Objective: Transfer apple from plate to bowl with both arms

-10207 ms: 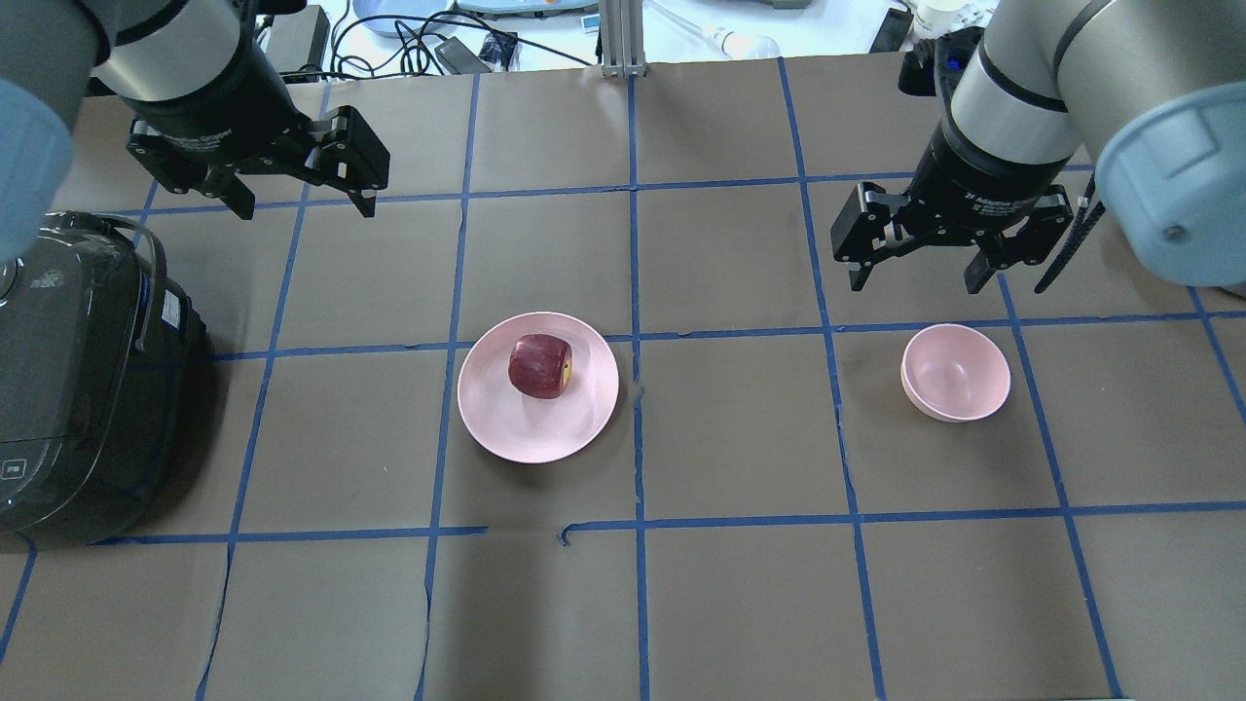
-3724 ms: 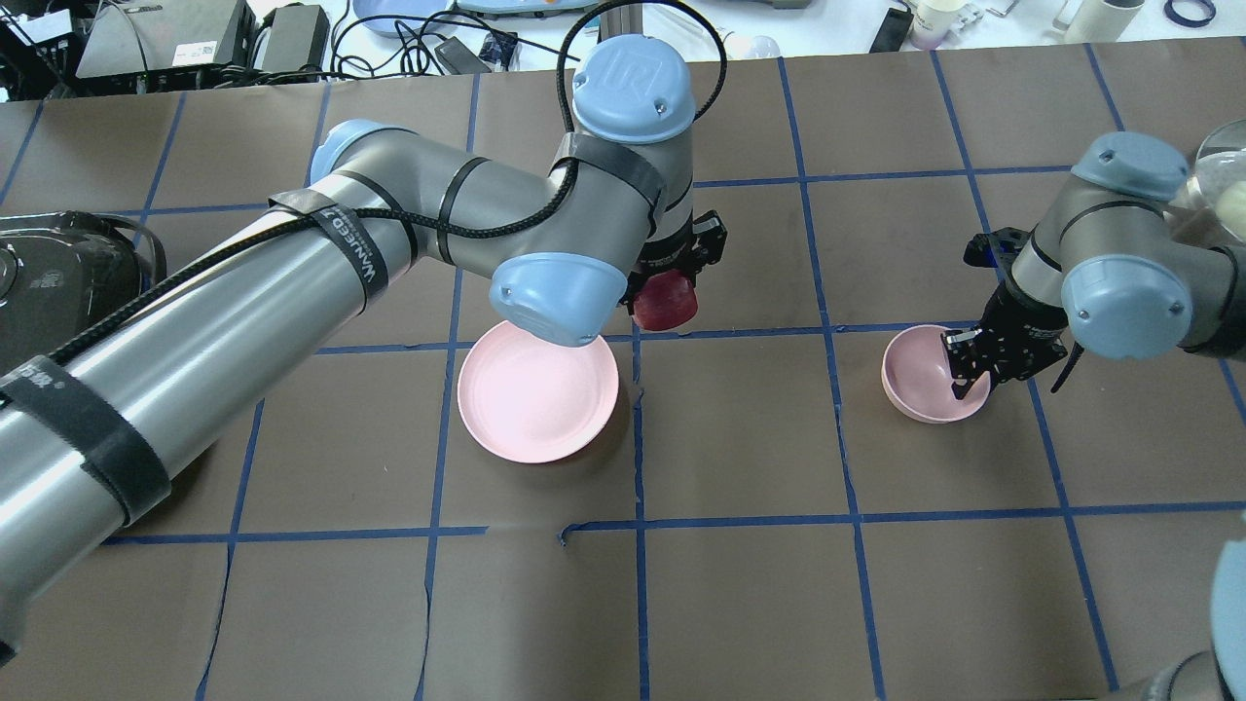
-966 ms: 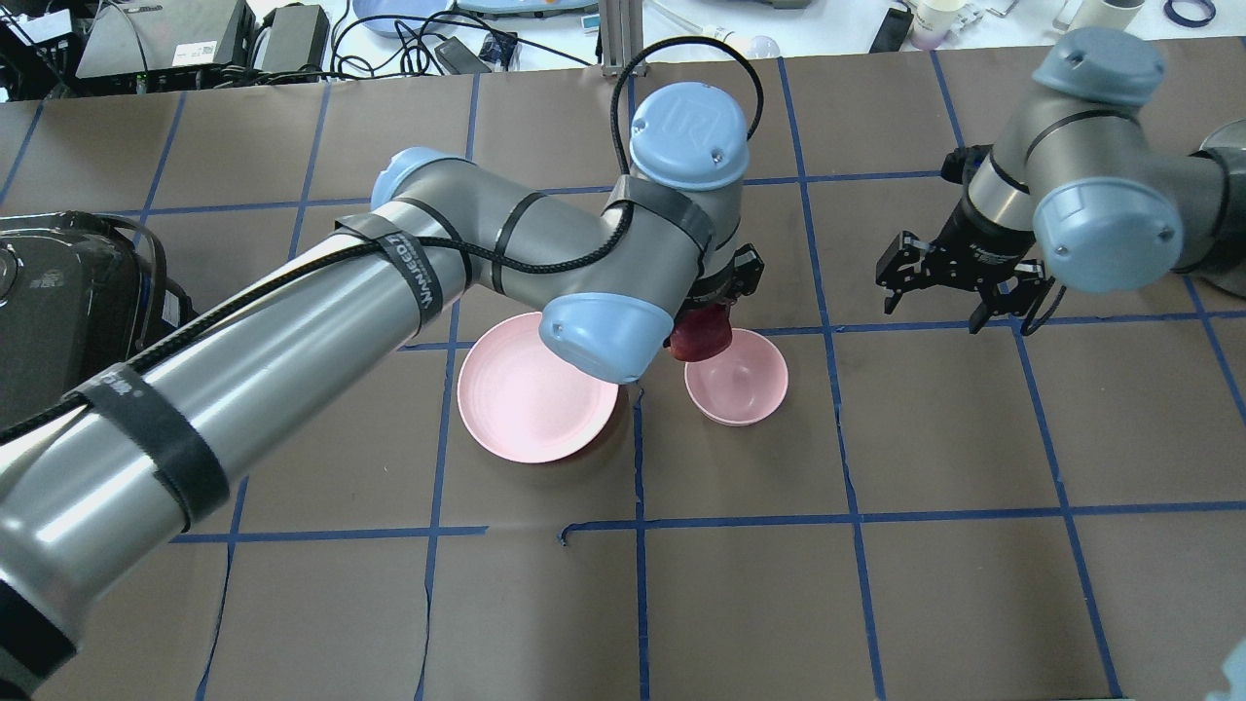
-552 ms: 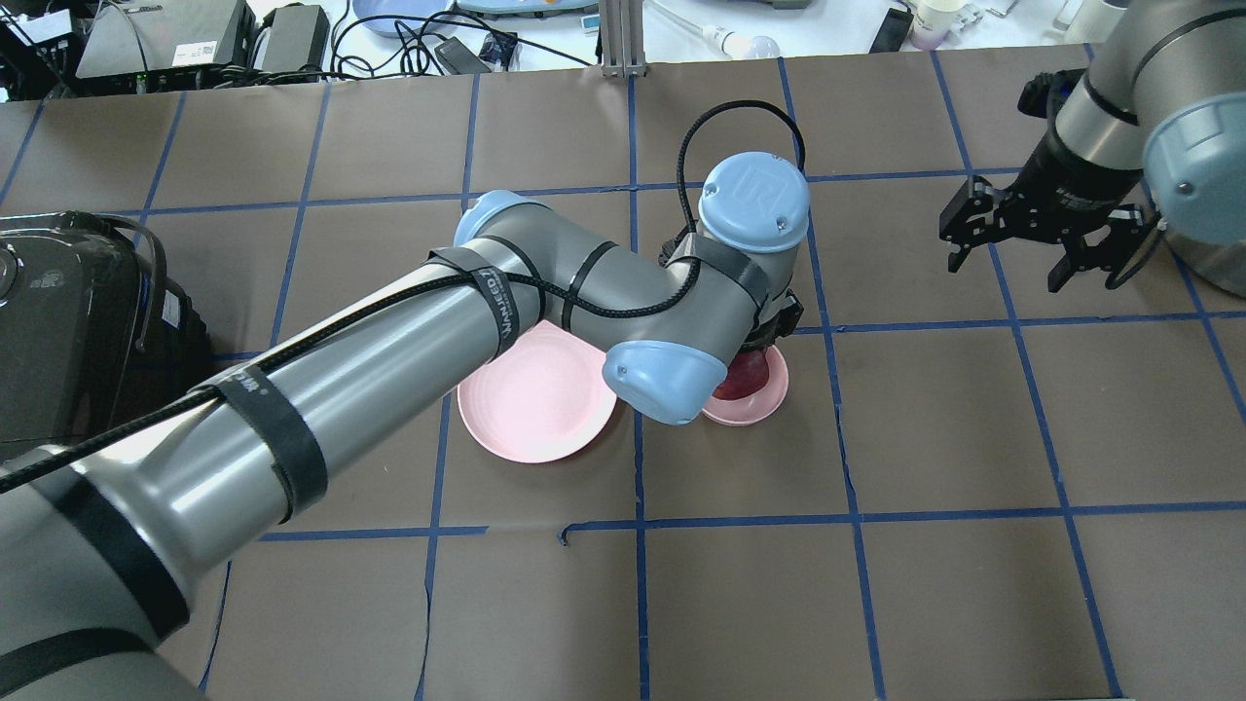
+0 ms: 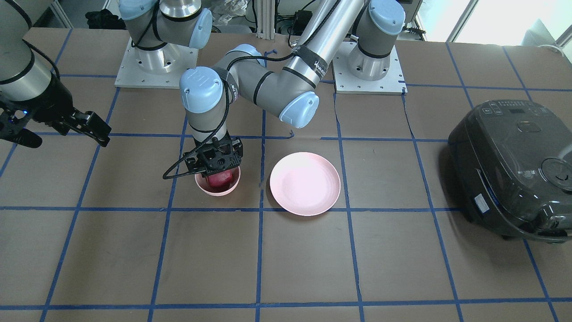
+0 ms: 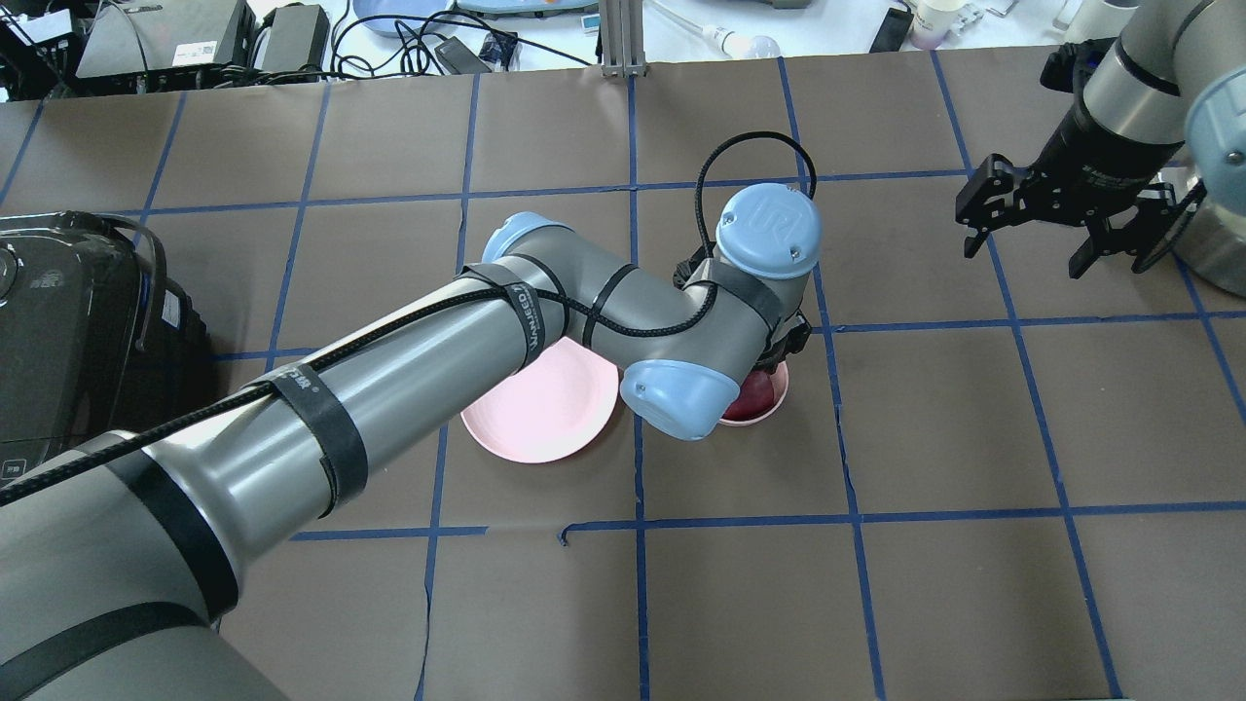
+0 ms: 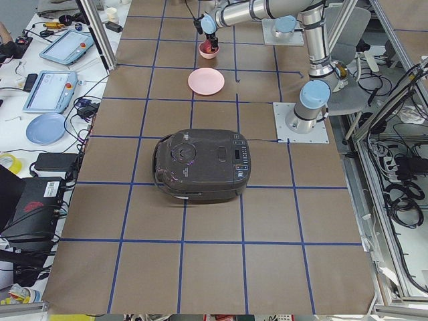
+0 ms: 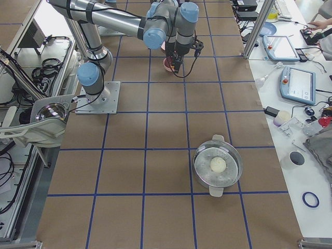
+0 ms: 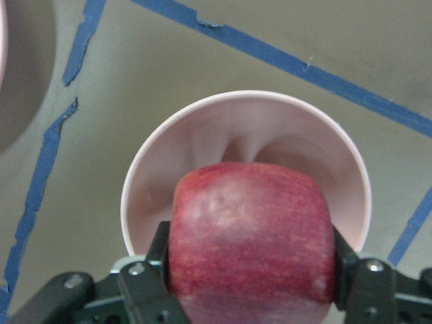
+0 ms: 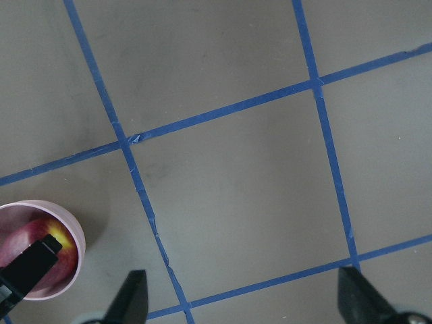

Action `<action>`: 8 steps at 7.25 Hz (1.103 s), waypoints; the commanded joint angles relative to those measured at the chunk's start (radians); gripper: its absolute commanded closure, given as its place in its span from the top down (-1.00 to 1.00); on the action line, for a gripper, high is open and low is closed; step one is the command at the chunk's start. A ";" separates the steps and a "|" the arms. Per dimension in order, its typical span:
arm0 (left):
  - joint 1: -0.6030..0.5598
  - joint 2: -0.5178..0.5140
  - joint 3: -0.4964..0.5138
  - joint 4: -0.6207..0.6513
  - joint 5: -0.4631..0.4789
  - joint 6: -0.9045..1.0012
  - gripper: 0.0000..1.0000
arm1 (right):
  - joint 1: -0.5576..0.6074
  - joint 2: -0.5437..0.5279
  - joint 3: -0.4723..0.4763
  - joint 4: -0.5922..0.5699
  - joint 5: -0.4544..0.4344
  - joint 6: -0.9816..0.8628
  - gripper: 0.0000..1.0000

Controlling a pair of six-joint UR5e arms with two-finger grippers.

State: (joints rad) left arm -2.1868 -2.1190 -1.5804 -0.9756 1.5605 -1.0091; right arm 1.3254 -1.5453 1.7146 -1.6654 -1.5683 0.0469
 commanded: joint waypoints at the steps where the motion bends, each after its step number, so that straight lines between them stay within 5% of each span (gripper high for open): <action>1: 0.012 0.030 0.011 0.000 0.000 0.084 1.00 | 0.000 -0.009 -0.009 0.035 0.001 0.002 1.00; 4: 0.131 0.170 0.045 -0.055 -0.075 0.243 1.00 | 0.006 -0.030 -0.096 0.042 0.016 0.002 1.00; 8: 0.186 0.436 0.122 -0.470 -0.068 0.421 1.00 | 0.179 -0.041 -0.105 0.093 0.019 0.017 1.00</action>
State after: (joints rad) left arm -2.0091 -1.7642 -1.4715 -1.3316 1.4888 -0.6339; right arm 1.4491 -1.5854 1.6120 -1.5745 -1.5502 0.0620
